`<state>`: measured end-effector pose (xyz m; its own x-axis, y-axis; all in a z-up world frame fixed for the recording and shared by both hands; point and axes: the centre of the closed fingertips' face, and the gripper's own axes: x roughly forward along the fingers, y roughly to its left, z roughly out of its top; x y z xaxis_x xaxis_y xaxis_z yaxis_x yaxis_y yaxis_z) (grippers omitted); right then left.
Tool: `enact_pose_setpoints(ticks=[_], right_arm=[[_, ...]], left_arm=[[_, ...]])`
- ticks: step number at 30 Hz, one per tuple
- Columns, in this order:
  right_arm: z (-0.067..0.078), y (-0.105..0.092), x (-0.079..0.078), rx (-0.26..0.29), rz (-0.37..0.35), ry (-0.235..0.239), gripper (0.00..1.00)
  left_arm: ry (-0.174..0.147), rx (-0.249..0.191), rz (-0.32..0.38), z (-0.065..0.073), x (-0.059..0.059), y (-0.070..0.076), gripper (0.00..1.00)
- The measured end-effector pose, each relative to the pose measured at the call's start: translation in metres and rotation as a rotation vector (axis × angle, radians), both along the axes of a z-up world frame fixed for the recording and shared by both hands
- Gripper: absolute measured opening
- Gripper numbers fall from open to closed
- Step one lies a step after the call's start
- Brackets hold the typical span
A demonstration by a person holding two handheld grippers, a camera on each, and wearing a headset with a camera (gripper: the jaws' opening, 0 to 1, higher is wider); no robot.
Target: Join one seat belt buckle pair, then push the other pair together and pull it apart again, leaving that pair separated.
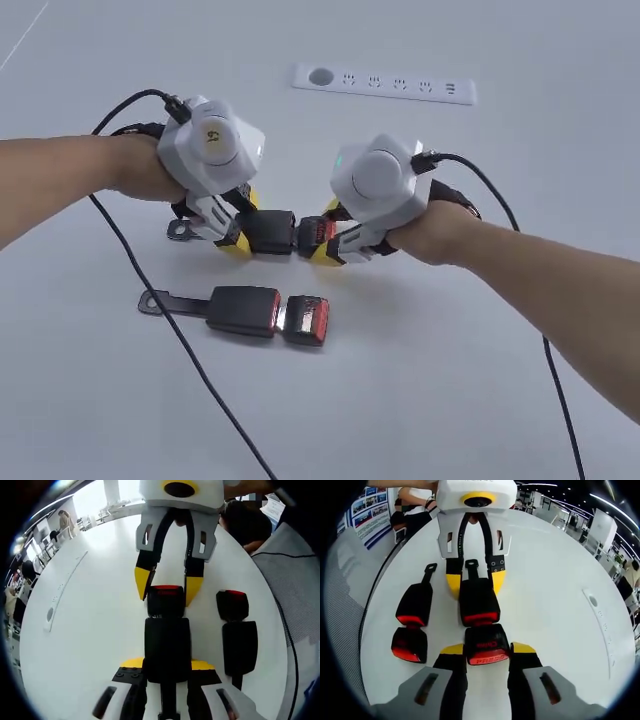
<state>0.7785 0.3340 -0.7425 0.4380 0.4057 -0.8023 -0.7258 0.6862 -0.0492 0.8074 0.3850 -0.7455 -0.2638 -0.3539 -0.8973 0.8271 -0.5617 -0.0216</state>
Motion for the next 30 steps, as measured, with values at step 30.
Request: enact_pose_setpoints(ticks=[30], right_arm=[[0.0002,-0.005,-0.0027,-0.062,0.049,0.012,0.29]], left_arm=[[-0.022,0.03,0.019,0.0001,-0.0005,0.0021,0.31]])
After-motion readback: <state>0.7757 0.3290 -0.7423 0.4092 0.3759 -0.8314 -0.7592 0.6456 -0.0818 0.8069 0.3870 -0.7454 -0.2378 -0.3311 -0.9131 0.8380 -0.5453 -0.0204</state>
